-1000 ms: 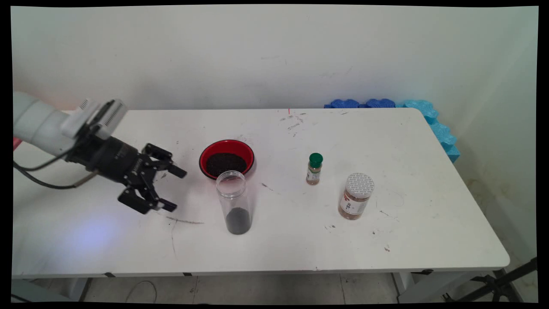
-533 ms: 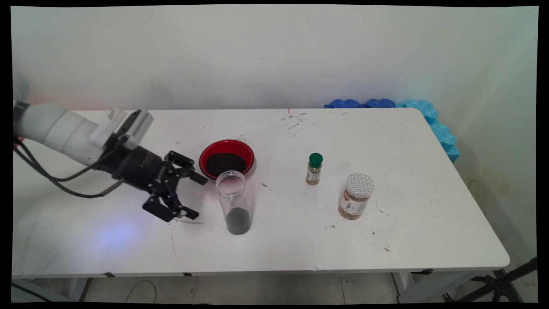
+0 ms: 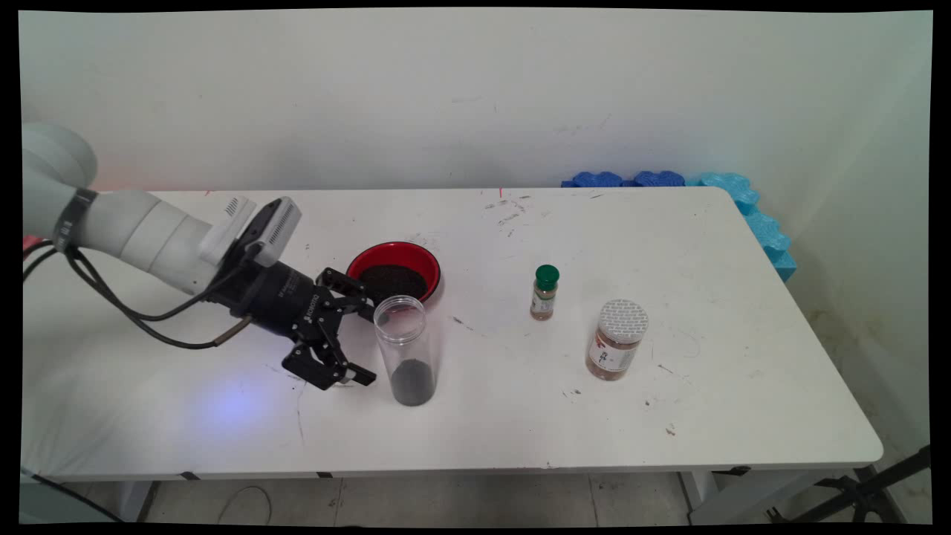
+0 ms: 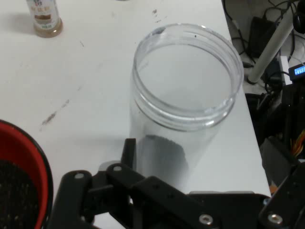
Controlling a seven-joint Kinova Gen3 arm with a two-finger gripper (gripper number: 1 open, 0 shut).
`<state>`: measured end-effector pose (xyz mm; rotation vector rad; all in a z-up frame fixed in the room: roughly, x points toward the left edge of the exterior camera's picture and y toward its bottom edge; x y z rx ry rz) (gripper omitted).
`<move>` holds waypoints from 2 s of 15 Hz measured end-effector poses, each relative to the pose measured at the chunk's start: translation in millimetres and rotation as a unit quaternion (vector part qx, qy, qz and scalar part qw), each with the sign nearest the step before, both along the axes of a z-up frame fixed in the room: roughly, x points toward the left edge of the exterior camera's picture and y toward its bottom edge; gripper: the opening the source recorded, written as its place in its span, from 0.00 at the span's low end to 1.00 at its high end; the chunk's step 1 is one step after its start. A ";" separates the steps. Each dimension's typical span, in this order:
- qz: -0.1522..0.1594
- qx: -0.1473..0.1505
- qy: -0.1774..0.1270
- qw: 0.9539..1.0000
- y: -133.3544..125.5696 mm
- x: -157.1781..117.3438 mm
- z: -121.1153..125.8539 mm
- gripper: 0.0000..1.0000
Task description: Pick up the black seasoning powder from the table, then pour the black seasoning powder in the red bowl
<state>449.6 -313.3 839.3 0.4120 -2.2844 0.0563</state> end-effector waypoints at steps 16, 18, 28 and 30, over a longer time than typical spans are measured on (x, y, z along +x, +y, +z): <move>0.031 0.020 0.007 0.999 -10.4 -18.4 -12.2 0.00; 0.033 0.023 0.009 0.999 -10.2 -19.5 -12.3 0.00; 0.042 0.024 0.029 0.998 -10.0 -14.8 8.2 0.00; 0.043 0.019 0.039 0.998 -11.1 -13.0 15.8 0.00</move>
